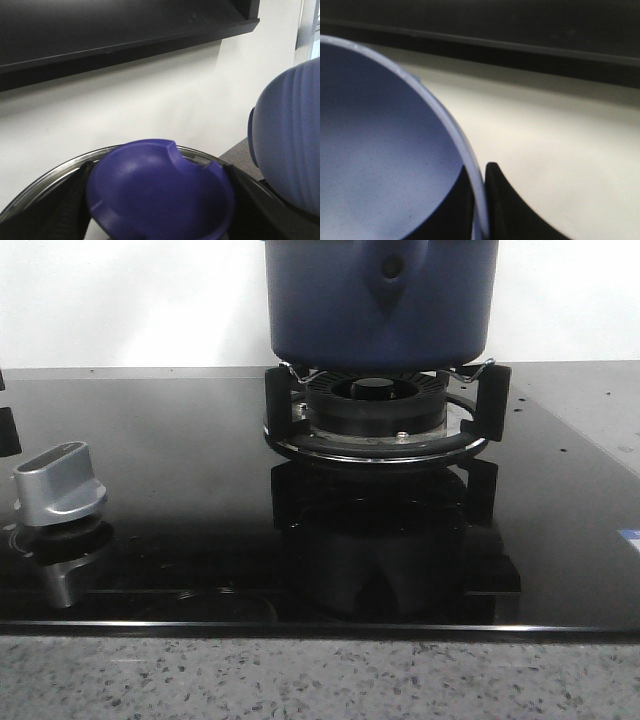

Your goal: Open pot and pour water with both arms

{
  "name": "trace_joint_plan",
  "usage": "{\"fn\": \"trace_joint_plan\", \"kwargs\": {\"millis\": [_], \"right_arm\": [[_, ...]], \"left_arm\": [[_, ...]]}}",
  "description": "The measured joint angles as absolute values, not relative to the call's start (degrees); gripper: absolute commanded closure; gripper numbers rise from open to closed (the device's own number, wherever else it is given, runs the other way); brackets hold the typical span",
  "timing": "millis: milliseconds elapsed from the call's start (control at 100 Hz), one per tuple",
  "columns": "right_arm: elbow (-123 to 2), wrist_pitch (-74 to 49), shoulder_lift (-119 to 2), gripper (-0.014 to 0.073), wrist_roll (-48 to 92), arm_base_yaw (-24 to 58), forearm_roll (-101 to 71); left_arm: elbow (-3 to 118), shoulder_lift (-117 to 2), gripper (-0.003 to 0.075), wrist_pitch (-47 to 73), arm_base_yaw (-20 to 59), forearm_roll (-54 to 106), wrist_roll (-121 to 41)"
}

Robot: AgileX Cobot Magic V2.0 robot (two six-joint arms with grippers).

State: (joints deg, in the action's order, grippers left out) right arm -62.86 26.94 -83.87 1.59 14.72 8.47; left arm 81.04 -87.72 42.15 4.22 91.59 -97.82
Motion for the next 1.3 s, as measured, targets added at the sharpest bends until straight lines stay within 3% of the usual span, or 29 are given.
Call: {"fn": "trace_joint_plan", "kwargs": {"millis": [290,710,1300], "right_arm": [[-56.5,45.3,-86.4,0.0641,1.7,14.7,8.7],[-55.9,60.0,-87.7,0.0641,1.7,14.7,8.7],[-55.9,63.9,-87.7,0.0641,1.7,14.7,8.7]], "left_arm": [[81.0,-87.7,0.0355,42.2,4.2,91.6,-97.8],[81.0,-87.7,0.0355,42.2,4.2,91.6,-97.8],[81.0,-87.7,0.0355,42.2,4.2,91.6,-97.8]]}}
